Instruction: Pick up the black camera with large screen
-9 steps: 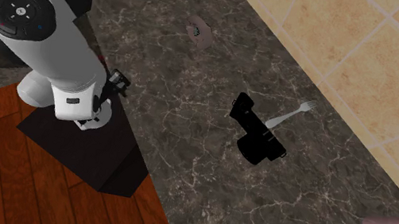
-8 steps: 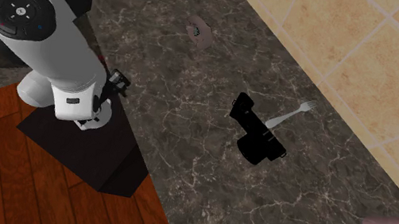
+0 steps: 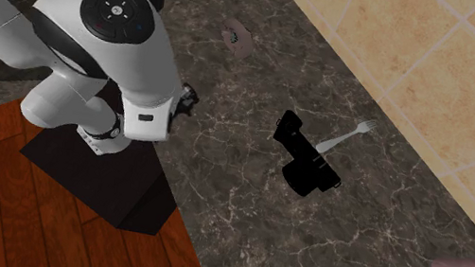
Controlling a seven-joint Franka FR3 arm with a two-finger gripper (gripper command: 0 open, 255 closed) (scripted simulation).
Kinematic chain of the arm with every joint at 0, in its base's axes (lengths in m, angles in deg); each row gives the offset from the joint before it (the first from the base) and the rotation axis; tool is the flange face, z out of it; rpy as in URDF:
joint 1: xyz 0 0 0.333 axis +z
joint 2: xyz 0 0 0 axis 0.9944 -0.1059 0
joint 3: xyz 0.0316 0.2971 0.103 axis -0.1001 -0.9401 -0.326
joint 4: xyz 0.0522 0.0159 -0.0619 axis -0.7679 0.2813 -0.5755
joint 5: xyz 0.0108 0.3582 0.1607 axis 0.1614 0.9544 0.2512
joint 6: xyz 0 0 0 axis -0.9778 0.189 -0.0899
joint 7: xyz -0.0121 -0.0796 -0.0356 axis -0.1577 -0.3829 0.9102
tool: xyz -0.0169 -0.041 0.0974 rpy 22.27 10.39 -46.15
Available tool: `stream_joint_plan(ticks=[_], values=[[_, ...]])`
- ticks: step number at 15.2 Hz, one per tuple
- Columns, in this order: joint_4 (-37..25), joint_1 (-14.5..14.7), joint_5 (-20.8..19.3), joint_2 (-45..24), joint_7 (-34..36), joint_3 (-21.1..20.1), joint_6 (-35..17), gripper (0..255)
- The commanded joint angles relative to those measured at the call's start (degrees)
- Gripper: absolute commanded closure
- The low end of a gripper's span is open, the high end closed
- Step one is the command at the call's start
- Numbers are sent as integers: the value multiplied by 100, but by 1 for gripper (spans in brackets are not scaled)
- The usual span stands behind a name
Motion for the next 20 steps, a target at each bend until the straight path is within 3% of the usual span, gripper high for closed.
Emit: stream_joint_plan(ticks=[1, 12, 20], values=[[-334, 9, 63, -402, 279, -156, -102, 0], [-2671, 82, -90, -2765, 1768, -810, -261, 0], [-5377, 408, -600, -4882, 2798, -1011, 304, 0]])
